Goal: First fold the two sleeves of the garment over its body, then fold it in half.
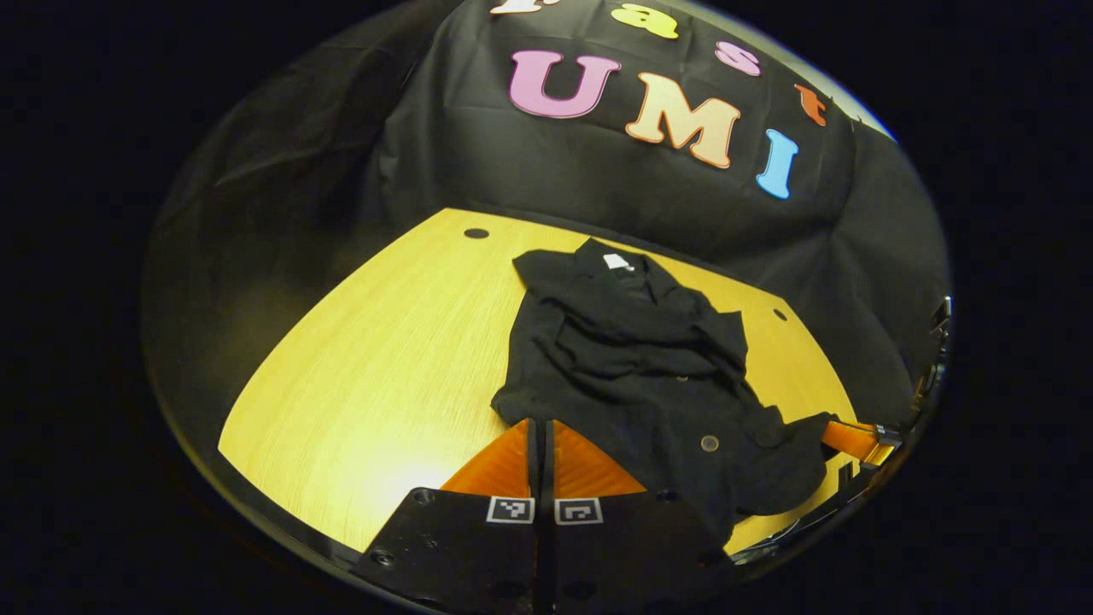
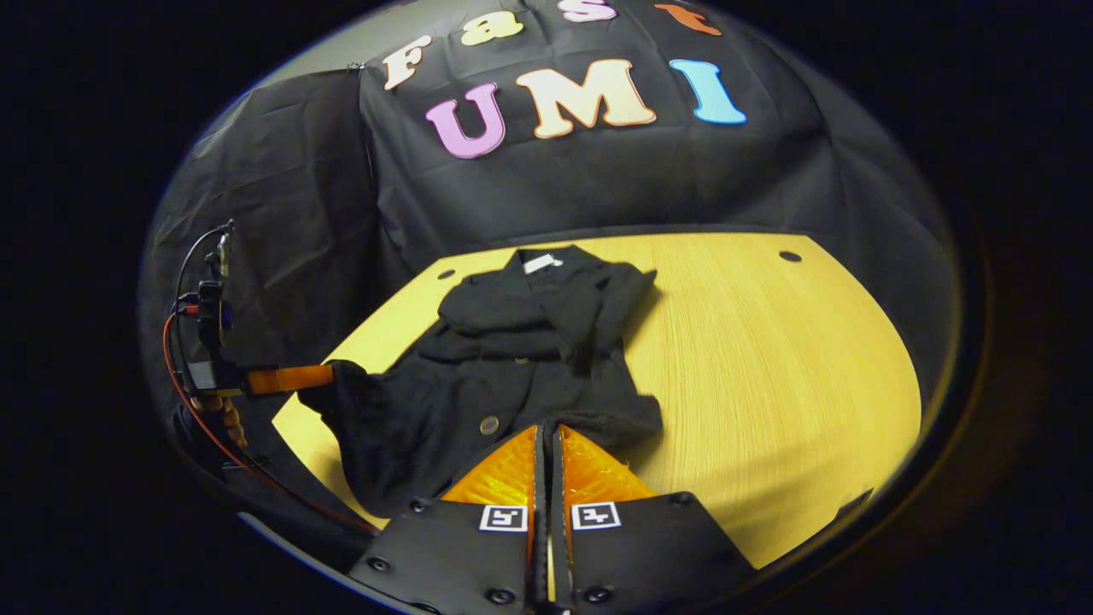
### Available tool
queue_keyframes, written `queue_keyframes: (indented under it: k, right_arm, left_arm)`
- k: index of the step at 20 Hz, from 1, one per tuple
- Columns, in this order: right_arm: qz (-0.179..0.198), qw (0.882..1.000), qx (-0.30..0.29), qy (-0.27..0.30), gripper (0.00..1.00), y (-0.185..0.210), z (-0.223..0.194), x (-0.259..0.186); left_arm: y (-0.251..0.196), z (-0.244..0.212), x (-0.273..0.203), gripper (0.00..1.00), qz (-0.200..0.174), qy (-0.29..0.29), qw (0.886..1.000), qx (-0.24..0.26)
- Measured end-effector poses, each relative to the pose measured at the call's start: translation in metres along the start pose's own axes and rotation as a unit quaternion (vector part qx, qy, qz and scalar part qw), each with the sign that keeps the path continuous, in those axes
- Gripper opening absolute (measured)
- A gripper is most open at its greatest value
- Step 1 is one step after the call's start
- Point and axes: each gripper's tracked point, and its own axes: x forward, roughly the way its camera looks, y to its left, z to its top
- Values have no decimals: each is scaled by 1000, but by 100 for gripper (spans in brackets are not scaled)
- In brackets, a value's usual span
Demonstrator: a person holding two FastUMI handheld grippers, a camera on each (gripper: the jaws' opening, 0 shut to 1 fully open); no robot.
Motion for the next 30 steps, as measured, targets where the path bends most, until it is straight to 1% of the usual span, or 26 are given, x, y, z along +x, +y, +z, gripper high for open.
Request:
queue_keyframes:
  k: [4,8,9,10,11,14,16,19,21,23,25,27,28,29,30]
  right_arm:
    - [-1,999,-3,-33,5,6,47,18]
    - [-3,999,-9,-52,5,7,87,37]
    - [-6,998,-9,-58,5,6,97,43]
    - [-9,998,-8,-64,2,3,107,49]
    - [-11,998,-5,-69,5,1,117,55]
    - [-19,996,7,-87,4,-5,150,74]
    - [-28,994,4,-103,5,-10,171,86]
    - [-41,993,-2,-108,4,-15,192,111]
    - [-58,992,-3,-110,4,-23,206,127]
    - [-76,991,4,-110,4,-32,218,143]
    - [-101,989,17,-105,4,-45,225,159]
    - [-136,985,30,-106,4,-64,235,170]
    - [-152,982,40,-104,5,-73,238,174]
    - [-171,979,56,-98,8,-81,240,176]
    - [-181,976,64,-105,36,-85,241,174]
  left_arm:
    - [-7,37,19,0,-15,-15,999,28]
    - [-9,74,45,0,-21,-30,999,36]
    - [-9,81,51,0,-23,-31,999,35]
    - [-9,88,58,0,-26,-33,998,37]
    - [-8,97,64,0,-26,-38,998,42]
    - [-2,122,89,0,-26,-45,997,57]
    - [0,139,105,0,-30,-53,996,63]
    - [3,167,132,0,-38,-68,994,71]
    - [3,184,152,0,-45,-80,993,75]
    - [6,186,172,0,-47,-75,992,90]
    - [14,189,191,0,-38,-65,992,103]
    - [34,191,209,0,-1,-61,991,123]
    - [44,197,216,0,21,-69,989,133]
    - [58,213,222,0,59,-99,983,141]
    - [64,223,219,22,76,-114,980,146]
